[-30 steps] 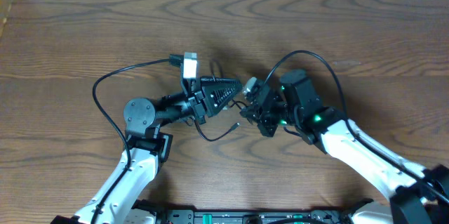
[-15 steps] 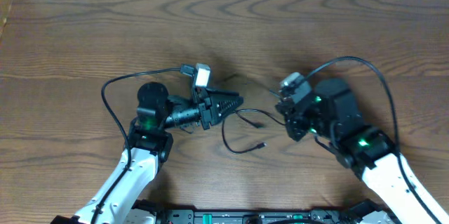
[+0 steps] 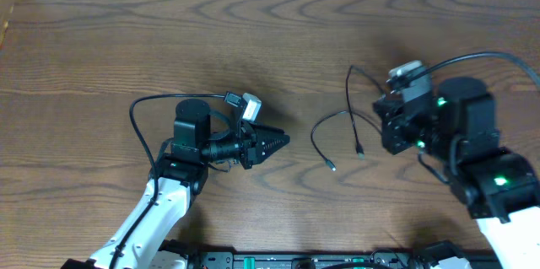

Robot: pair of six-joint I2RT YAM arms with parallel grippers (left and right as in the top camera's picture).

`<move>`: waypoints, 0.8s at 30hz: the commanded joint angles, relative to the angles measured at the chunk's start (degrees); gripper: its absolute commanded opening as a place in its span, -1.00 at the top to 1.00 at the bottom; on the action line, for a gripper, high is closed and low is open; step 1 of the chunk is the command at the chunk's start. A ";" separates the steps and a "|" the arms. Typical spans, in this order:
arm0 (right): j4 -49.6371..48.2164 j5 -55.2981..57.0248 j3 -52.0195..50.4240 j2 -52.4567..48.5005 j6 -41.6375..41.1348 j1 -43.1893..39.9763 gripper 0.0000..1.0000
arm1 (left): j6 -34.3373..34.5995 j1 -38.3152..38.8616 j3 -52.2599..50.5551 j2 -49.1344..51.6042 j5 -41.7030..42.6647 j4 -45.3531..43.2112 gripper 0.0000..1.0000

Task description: Untangle cables

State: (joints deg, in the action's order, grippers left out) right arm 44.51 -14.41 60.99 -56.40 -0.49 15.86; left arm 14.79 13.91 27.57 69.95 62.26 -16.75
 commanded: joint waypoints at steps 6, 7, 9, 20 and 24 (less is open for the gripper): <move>13.68 2.51 19.50 -7.32 -0.50 -6.45 0.98 | -3.15 -0.24 0.42 -3.54 -11.08 0.61 0.50; 15.45 2.51 21.66 -8.96 -0.50 -7.34 0.99 | -3.13 -0.24 0.42 -4.13 -13.22 1.49 0.50; 17.42 2.51 24.61 -11.54 -0.50 -8.68 0.99 | -2.89 -0.24 0.42 -5.38 -17.86 4.37 0.50; 21.35 0.26 38.56 -27.67 -1.25 -15.26 0.99 | -5.95 -0.24 0.42 -9.84 -29.14 18.47 0.50; 24.79 0.33 44.06 -34.93 -0.92 -17.66 0.98 | -6.03 -0.24 0.42 -11.17 -29.14 19.08 0.49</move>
State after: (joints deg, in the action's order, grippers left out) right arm 67.88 -13.23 100.97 -87.05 -1.13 0.03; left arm 10.35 13.91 27.57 60.12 34.57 1.91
